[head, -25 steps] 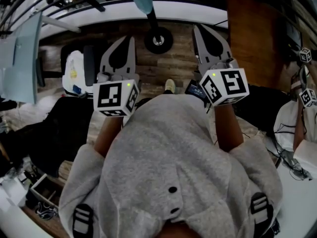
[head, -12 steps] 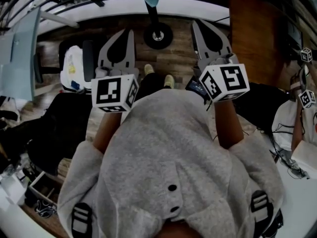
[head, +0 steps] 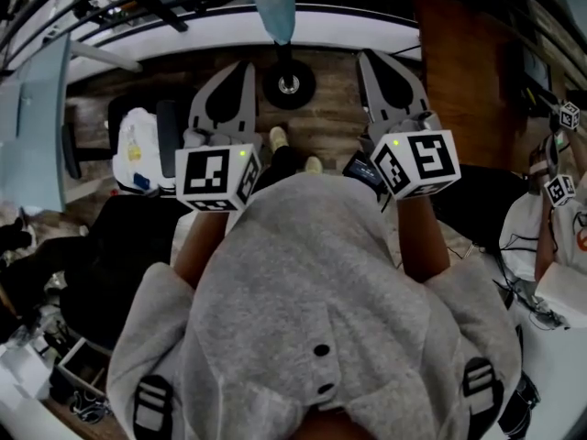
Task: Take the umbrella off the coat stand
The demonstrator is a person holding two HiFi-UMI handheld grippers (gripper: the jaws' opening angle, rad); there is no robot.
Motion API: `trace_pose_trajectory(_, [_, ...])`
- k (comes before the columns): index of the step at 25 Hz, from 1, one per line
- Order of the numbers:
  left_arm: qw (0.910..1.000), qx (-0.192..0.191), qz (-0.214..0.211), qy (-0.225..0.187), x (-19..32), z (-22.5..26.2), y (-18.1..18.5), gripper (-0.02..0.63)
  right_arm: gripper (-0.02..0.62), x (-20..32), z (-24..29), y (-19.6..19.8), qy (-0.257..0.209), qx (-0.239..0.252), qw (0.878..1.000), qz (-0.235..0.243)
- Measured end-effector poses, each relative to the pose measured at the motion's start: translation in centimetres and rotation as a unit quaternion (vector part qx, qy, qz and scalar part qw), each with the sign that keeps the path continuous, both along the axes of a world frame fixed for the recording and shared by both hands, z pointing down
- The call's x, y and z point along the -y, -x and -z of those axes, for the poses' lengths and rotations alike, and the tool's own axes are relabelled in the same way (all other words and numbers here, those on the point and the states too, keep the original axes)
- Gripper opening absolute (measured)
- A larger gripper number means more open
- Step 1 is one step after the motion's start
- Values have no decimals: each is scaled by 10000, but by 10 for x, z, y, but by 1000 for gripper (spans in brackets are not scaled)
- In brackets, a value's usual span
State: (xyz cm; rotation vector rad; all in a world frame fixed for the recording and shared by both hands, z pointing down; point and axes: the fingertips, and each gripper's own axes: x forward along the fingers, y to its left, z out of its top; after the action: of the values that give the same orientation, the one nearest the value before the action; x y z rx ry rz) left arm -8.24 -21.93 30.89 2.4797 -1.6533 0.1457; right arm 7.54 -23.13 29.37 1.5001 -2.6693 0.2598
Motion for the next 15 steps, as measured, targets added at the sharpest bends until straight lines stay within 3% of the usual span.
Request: trace_pose_trajectory(15, [9982, -190, -573, 34, 72, 4, 4, 17, 9, 63, 8, 24, -67, -50, 9999, -110])
